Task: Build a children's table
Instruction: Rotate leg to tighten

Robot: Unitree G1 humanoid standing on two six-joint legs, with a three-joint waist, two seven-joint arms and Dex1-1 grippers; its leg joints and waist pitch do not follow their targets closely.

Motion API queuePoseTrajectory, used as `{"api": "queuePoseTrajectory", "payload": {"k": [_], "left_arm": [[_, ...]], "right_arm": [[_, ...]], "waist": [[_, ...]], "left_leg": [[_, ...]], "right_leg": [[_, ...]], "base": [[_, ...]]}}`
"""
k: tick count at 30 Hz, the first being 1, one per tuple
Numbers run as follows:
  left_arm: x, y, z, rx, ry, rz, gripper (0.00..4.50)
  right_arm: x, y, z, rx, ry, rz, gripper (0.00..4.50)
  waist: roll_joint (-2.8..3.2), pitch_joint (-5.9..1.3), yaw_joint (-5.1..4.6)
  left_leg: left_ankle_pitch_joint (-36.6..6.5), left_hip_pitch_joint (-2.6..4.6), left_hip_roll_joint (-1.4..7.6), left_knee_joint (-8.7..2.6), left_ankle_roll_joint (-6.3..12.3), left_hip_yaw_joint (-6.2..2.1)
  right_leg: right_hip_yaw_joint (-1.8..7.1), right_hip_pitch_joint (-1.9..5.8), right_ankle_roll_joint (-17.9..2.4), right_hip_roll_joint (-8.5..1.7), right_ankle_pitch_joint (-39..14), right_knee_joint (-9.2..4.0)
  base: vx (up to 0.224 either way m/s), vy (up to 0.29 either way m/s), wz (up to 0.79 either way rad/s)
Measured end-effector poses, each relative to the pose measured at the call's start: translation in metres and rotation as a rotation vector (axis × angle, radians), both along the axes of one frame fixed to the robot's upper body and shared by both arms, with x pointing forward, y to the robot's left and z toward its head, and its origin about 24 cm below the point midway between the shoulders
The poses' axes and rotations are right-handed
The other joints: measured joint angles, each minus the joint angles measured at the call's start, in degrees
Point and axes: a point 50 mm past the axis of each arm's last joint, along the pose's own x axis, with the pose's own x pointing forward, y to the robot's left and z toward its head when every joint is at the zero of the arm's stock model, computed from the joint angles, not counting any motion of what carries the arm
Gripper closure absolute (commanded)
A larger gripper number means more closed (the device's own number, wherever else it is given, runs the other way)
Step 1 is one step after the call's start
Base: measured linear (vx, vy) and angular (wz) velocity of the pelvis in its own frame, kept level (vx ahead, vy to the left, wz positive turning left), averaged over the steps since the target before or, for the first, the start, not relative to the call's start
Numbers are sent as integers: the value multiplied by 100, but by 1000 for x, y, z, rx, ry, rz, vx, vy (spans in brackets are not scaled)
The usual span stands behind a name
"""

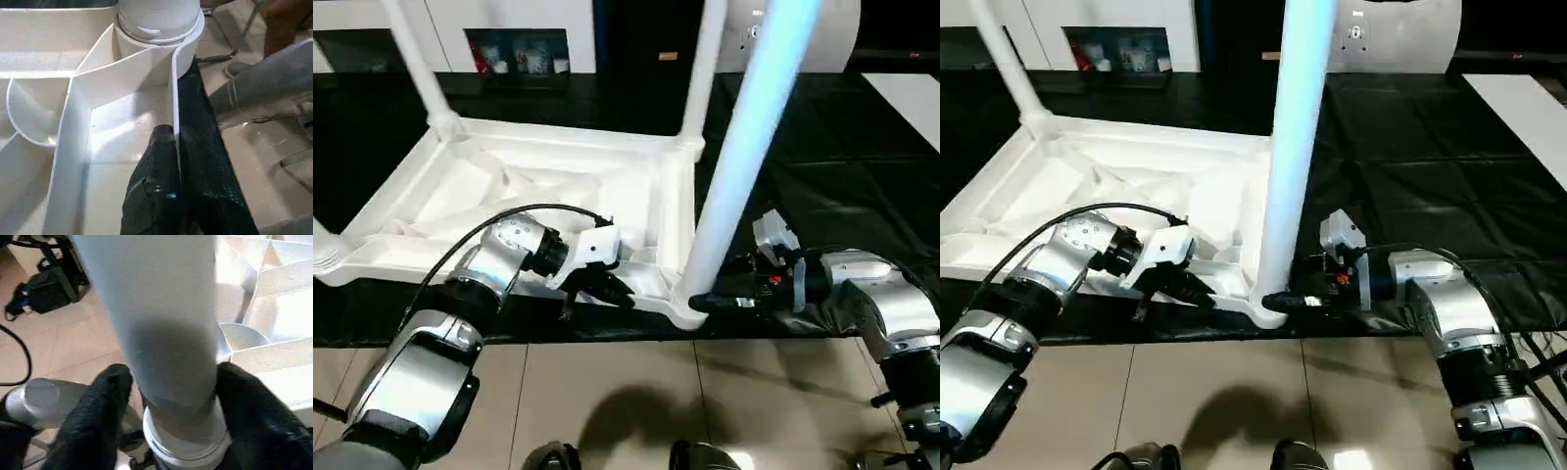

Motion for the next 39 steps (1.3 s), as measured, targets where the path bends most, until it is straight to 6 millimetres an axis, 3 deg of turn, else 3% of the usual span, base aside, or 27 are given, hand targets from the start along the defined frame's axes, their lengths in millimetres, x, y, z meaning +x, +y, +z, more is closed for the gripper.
{"api": "queuePoseTrajectory", "payload": {"k": [7, 15, 19, 23, 26, 30, 32, 39], "left_arm": [[-1, 0, -1, -3, 10, -10, 450], [2, 0, 0, -15, 59, 79, 450], [15, -1, 3, -11, 26, 245, 450], [25, -20, 1, -44, 3, 420, 450], [31, -33, 0, -67, -19, 525, 450], [38, -46, 0, -73, -82, 624, 450], [38, -50, -1, -87, -85, 648, 450], [36, -51, -1, -103, -81, 606, 450]], "right_arm": [[-1, -1, 0, -3, 9, 15, 246], [0, 10, -3, 28, 24, -79, 254], [13, 20, -6, 67, -3, -329, 254], [32, 28, -5, 55, -35, -628, 255], [45, 38, -3, 37, -58, -808, 256], [60, 52, -1, 25, -84, -972, 256], [62, 52, -1, 30, -85, -1001, 189], [53, 41, -4, 41, -124, -936, 139]], "waist": [[0, 0, 20], [0, 0, 1], [-1, 0, -128], [-4, 2, -389], [-4, 2, -483], [8, -5, -539], [5, -7, -526], [4, -7, -460]], "left_leg": [[1, 0, 0, -1, 1, 0], [3, 6, 4, -4, -12, 0], [1, 14, 3, 0, -45, -1], [3, 15, -5, 6, -47, -1], [2, 22, -3, -1, -48, -5], [1, 23, -2, -16, -49, -12], [-1, 22, -2, -20, -44, -13], [4, 10, -4, -19, -8, -11]], "right_leg": [[-1, -1, 1, 0, -1, 0], [-1, -2, 3, 3, -1, 4], [0, -1, 41, 5, -25, -2], [6, -6, 41, 2, -25, -12], [1, -8, 40, 5, -22, -6], [-7, -7, 7, 9, 1, -2], [-9, -3, 4, 9, 2, -3], [-9, -8, 4, 6, 2, -10]], "base": [[0, 0, 0], [0, 0, 0], [0, 0, 0], [0, 0, 0], [0, 0, 0], [0, 0, 0], [0, 0, 0], [0, 0, 0]]}}
